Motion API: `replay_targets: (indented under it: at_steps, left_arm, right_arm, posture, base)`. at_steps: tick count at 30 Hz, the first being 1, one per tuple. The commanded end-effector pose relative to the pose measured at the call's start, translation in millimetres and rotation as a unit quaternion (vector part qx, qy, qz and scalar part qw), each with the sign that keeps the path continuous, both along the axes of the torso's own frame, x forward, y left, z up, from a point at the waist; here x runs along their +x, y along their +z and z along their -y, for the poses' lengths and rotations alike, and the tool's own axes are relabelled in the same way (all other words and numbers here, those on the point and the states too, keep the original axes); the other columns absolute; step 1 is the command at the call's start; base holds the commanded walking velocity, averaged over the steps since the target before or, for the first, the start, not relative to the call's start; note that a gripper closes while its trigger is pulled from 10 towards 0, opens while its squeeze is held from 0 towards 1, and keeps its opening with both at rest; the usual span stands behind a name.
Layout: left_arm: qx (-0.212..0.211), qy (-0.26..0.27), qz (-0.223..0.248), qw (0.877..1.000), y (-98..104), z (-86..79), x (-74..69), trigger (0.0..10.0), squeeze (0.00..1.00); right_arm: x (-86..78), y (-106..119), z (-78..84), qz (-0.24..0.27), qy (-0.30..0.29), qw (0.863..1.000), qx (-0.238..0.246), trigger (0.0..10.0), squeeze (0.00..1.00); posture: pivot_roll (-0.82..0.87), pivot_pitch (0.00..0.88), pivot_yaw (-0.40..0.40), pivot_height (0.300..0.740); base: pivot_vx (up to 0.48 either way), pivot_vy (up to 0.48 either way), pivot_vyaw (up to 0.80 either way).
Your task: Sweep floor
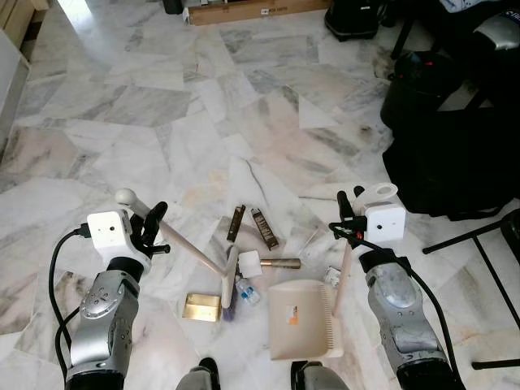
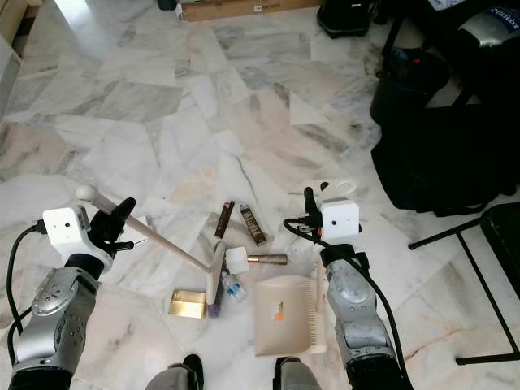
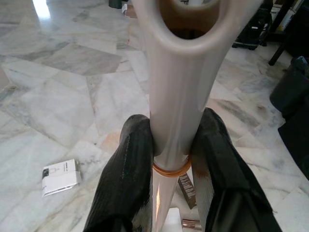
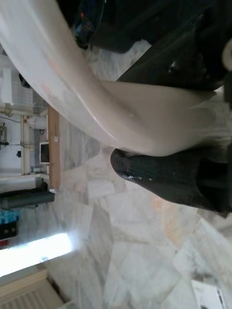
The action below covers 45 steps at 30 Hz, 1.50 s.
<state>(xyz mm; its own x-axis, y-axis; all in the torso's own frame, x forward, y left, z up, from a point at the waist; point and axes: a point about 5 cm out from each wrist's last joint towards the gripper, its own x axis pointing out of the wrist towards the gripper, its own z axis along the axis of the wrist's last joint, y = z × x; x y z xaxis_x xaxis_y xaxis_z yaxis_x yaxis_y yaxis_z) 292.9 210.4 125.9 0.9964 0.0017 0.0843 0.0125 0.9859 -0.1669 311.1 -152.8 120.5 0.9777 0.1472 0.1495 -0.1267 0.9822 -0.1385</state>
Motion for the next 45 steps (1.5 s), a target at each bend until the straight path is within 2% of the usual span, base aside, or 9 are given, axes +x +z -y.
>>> replay_targets:
  at_steps: [1,12,24,26,31,34,36,41,45]
  left_arm:
    - [-0.010,-0.001,-0.007,1.000,-3,0.0,-2.6,10.0,0.00]
    - [-0.011,-0.001,-0.010,1.000,-5,0.5,-3.5,10.0,0.00]
    - [-0.012,-0.004,-0.012,1.000,-6,0.7,-4.1,10.0,0.00]
    - [-0.012,-0.004,-0.013,1.000,-6,0.5,-4.1,10.0,0.00]
    - [-0.008,-0.010,-0.016,1.000,-8,3.8,-4.8,10.0,0.00]
    - [-0.007,-0.011,-0.016,1.000,-8,4.1,-4.8,10.0,0.00]
    - [-0.009,-0.011,-0.017,1.000,-9,4.4,-4.5,10.0,0.00]
    - [-0.009,-0.012,-0.017,1.000,-9,5.1,-4.2,10.0,0.00]
    - [-0.008,-0.012,-0.016,1.000,-8,5.3,-4.0,10.0,0.00]
  right_arm:
    - [-1.1,10,-7.2,0.020,0.018,0.999,0.034,10.0,0.00]
    - [0.2,16,-12.0,0.028,0.037,0.998,0.044,10.0,0.00]
    - [4.5,-4,5.6,-0.018,-0.015,1.000,-0.009,10.0,0.00]
    - [4.6,-3,6.6,-0.017,-0.017,1.000,-0.008,10.0,0.00]
    - [5.6,-1,20.4,-0.010,-0.064,0.997,-0.029,10.0,0.00]
    - [5.8,0,22.0,-0.007,-0.070,0.997,-0.034,10.0,0.00]
    - [6.9,5,27.9,0.005,-0.089,0.995,-0.051,10.0,0.00]
    - [7.6,5,31.9,0.002,-0.099,0.993,-0.056,10.0,0.00]
    - [7.4,2,28.5,-0.002,-0.096,0.994,-0.056,10.0,0.00]
  posture:
    - [-0.06,0.294,0.029,0.740]
    - [-0.06,0.297,0.025,0.740]
    - [-0.05,0.299,0.022,0.740]
    - [-0.05,0.299,0.022,0.740]
    - [-0.05,0.298,0.023,0.740]
    - [-0.05,0.300,0.024,0.740]
    - [-0.06,0.300,0.023,0.740]
    - [-0.05,0.299,0.023,0.740]
    - [-0.05,0.298,0.024,0.740]
  base:
    - [0.000,0.000,0.00]
    - [0.000,0.000,0.00]
    - [0.000,0.000,0.00]
    - [0.000,0.000,0.00]
    - [0.000,0.000,0.00]
    - [0.000,0.000,0.00]
    - [0.000,0.000,0.00]
    - [0.000,0.000,0.00]
    - [0.000,0.000,0.00]
